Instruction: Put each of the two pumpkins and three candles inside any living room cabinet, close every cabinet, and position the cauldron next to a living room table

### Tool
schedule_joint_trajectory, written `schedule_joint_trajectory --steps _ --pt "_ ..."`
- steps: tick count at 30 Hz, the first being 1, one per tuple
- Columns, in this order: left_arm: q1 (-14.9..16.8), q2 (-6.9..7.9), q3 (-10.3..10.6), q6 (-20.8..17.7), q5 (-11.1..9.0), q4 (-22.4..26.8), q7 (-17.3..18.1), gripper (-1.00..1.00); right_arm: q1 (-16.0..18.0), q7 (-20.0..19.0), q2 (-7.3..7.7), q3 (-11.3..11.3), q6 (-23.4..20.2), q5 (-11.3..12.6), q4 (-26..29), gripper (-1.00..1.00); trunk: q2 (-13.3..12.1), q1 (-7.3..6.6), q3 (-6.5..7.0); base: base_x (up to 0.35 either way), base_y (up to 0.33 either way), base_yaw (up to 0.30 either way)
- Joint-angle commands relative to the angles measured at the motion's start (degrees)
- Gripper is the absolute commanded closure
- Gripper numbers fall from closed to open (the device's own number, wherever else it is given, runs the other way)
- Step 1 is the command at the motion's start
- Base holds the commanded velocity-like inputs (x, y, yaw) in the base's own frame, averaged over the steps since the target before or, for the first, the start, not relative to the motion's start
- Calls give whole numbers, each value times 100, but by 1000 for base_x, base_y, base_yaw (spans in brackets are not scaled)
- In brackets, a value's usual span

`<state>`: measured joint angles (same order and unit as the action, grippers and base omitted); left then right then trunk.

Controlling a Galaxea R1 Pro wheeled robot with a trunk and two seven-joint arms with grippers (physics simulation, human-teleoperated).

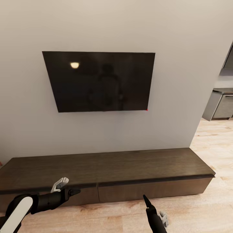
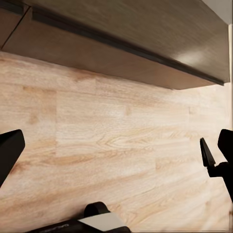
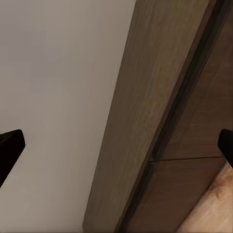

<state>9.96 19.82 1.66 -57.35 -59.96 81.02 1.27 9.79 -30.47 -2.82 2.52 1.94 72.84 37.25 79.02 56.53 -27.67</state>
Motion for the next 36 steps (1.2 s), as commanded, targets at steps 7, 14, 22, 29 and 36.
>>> schedule_joint_trajectory --steps 7,14,22,29,36 --pt "-10 13 36 -11 -138 2 13 -100 3 -52 1 21 74 52 -5 -100 285 154 -132 0 0 0" --pt "-19 14 43 -13 -149 2 13 -100 -1 -55 4 19 70 53 0 -100 566 308 -258 0 0 0" --pt "-21 14 36 -13 -156 2 13 -100 4 6 8 24 15 49 -7 -100 887 484 -401 0 0 0" --pt "-21 14 36 -13 -157 2 13 -100 5 -30 1 23 73 42 -13 -100 1168 637 -527 0 0 0" --pt "-21 14 43 -13 -157 2 13 -100 5 -6 -1 41 78 -9 -91 -100 1449 791 -653 0 0 0"
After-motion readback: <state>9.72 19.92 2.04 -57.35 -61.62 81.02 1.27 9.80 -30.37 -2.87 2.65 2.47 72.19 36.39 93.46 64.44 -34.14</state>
